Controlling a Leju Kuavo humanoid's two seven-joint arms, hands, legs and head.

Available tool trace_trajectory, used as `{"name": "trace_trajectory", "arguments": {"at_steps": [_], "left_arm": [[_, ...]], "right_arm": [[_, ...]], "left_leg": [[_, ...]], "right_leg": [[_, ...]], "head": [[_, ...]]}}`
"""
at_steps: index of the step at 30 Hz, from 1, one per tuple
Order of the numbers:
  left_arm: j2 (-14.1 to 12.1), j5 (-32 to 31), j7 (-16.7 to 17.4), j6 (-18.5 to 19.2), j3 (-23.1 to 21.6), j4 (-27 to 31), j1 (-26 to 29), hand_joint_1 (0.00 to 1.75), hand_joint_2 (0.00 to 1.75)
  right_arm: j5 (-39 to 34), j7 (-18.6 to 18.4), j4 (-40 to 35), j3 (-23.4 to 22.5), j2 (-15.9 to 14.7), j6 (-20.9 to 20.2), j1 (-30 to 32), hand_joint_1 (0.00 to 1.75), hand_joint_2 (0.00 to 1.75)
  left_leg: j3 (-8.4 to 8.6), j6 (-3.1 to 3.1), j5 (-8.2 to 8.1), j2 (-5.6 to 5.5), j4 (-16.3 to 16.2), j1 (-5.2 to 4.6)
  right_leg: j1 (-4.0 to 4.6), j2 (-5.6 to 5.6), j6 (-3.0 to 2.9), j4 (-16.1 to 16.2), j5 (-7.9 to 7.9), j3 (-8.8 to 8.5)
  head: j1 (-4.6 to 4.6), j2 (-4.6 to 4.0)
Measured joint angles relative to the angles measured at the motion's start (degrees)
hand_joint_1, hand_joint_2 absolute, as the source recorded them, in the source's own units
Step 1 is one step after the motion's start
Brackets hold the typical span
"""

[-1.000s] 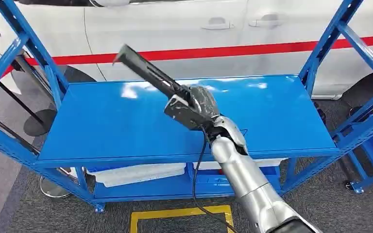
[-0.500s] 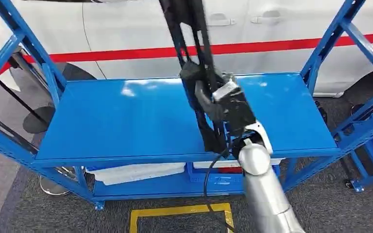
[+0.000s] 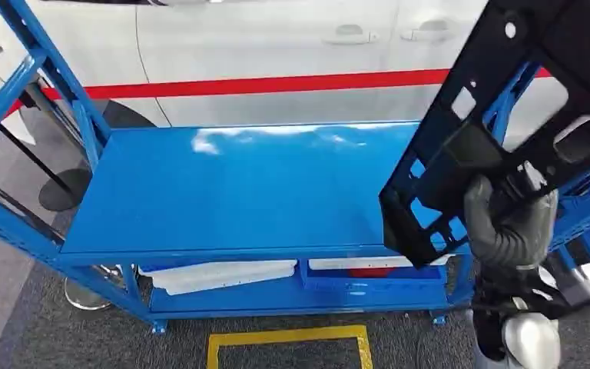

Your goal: Take the parts from the cabinet and place them on the table.

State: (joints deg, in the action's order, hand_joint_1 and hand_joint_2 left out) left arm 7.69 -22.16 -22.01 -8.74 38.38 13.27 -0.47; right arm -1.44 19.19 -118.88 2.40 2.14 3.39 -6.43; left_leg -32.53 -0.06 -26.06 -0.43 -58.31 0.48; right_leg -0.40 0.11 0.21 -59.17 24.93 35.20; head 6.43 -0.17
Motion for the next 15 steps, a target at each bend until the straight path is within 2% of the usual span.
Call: {"name": "trace_trajectory", "arguments": {"at_steps": [1,2,3,4,5,7,8,9,10,11,12,13,15], "left_arm": [[-0.06,-0.11,0.2,0.0,0.0,0.0,0.01,0.0,1.75],[-0.26,-0.28,0.35,0.0,0.0,0.0,0.03,0.0,1.75],[-0.35,-0.52,0.48,-0.02,0.0,0.0,0.03,0.0,1.75],[-0.39,-0.68,0.74,-0.07,-0.02,0.0,0.04,0.0,1.75],[-0.42,-0.79,1.03,-0.07,-0.04,-0.02,0.04,0.0,1.75],[-0.41,-1.27,1.66,-0.15,-0.11,-0.04,0.03,0.0,1.75],[-0.44,-1.4,2.06,-0.24,-0.13,-0.04,0.06,0.0,1.75],[-0.5,-1.53,2.4,-0.35,-0.13,-0.04,0.1,0.0,1.75],[-0.52,-1.75,2.76,-0.44,-0.15,-0.04,0.12,0.0,1.75],[-0.59,-1.86,3.15,-0.59,-0.15,-0.04,0.1,0.0,1.75],[-0.63,-1.86,3.43,-0.7,-0.15,-0.04,0.07,0.0,1.75],[-1.07,-1.86,3.76,-0.94,-0.15,-0.04,0.03,0.0,1.75],[-0.85,-1.86,4.33,-1.29,-0.15,-0.15,0.18,0.0,1.75]], "right_arm": [[-0.28,0.96,-0.42,-0.52,-0.59,-0.22,1.41,1.75,1.75],[-0.55,1.99,-0.85,-0.94,-1.07,-0.42,2.67,1.75,1.75],[-0.72,2.73,-1.25,-1.22,-1.55,-0.57,3.7,1.75,1.75],[-1.07,3.54,-1.57,-1.35,-1.81,-0.77,4.73,1.75,1.75],[-1.9,4.28,-1.79,-1.4,-2.05,-1.16,5.84,1.75,1.75],[-3.39,4.94,-1.86,-1.42,-2.6,-2.28,7.74,1.75,1.75],[-4.2,5.07,-1.86,-1.42,-2.88,-2.89,8.71,1.75,1.75],[-4.89,5.26,-1.86,-1.44,-3.1,-3.41,9.46,1.75,1.75],[-5.29,5.55,-1.88,-1.44,-3.23,-3.67,10.05,1.75,1.75],[-5.62,5.85,-2.03,-1.44,-3.36,-4.0,10.67,1.75,1.75],[-5.84,6.18,-2.18,-1.44,-3.39,-4.09,11.21,1.75,1.75],[-5.83,6.69,-2.29,-1.44,-3.39,-4.24,12.01,1.75,1.75],[-5.59,7.8,-2.36,-1.7,-3.39,-4.22,13.89,1.75,1.75]], "left_leg": [[0.11,-0.43,0.12,0.02,0.21,0.02],[-0.08,-0.81,-0.36,0.06,-0.06,0.05],[-0.31,-1.1,-1.75,0.15,-1.06,0.18],[-1.23,-1.33,-4.2,0.15,-3.74,0.19],[-2.92,-1.55,-7.27,0.15,-8.3,0.25],[-5.46,-1.7,-11.13,0.15,-16.15,0.24],[-5.19,-1.61,-11.07,0.15,-16.85,0.23],[-3.45,-1.28,-9.91,0.12,-14.65,0.17],[-0.69,-0.77,-8.15,0.01,-10.39,0.0],[3.21,0.1,-6.1,-0.52,-4.25,-0.24],[6.45,1.15,-5.26,-1.97,0.65,-0.63],[6.51,1.31,-5.58,-2.68,1.53,-1.02],[6.28,1.28,-4.7,-1.7,1.67,-1.36]], "right_leg": [[0.1,0.02,-0.35,0.07,-0.13,-0.01],[-0.3,-0.11,-0.93,0.61,-0.51,0.0],[-0.35,-0.19,-1.23,0.69,-0.7,0.07],[-0.38,-0.24,-1.55,0.69,-0.83,0.25],[-0.31,-0.32,-1.79,0.68,-1.01,0.57],[-0.13,-0.14,-1.91,0.57,-1.52,1.4],[-0.01,0.03,-1.92,0.53,-1.87,1.87],[0.09,0.46,-1.86,0.52,-2.29,2.32],[0.24,0.87,-1.83,0.53,-2.72,2.72],[0.43,1.36,-1.77,0.55,-3.23,3.12],[0.36,1.69,-1.75,0.54,-3.73,3.39],[0.68,1.85,-1.26,0.63,-4.16,3.47],[0.14,2.44,-0.67,0.74,-4.81,3.52]], "head": [[0.0,0.0],[0.0,0.0],[0.0,0.0],[0.0,0.0],[0.0,0.0],[0.0,0.0],[0.0,0.0],[0.0,0.0],[0.0,0.0],[0.0,0.0],[0.0,0.0],[0.0,0.0],[0.0,0.0]]}}
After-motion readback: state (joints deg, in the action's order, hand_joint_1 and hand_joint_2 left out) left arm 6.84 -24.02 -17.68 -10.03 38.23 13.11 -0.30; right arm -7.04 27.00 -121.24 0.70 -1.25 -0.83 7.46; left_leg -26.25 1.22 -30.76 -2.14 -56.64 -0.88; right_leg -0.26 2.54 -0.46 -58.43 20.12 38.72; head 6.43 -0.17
